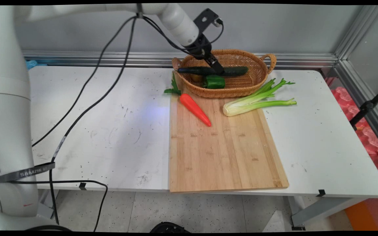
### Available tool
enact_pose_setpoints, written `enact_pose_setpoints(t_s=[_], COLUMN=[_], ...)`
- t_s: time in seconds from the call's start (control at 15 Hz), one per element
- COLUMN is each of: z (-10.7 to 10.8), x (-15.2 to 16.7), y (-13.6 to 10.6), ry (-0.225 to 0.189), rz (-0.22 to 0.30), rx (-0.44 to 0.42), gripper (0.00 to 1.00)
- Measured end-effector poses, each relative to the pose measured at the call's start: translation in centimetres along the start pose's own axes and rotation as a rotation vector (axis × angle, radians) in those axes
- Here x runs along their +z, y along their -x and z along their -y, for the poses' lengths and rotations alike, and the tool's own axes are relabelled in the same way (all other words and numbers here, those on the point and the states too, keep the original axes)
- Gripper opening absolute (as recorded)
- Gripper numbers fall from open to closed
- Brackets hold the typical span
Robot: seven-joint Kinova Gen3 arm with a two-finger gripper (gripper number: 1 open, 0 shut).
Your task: Pick up the cucumber from the vegetable basket, then place the picked object on the cutting board
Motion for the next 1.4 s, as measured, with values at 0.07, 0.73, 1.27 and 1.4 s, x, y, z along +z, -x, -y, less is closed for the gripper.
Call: enact_pose_setpoints(t_s=[0.07,0.73,1.27,1.4], z=[0.1,0.6,-0.5,-0.9], x=[0.9,5.6,3.8,2.7], y=[-0.2,-1.1,-3.0,-3.9], ry=[0.003,0.024,0.005,0.002], rz=[-0.001,-0.003,0.001,-0.007], rx=[-0.006,-0.02,0.061,0.078], gripper=[1.0,0.0,0.0,0.0])
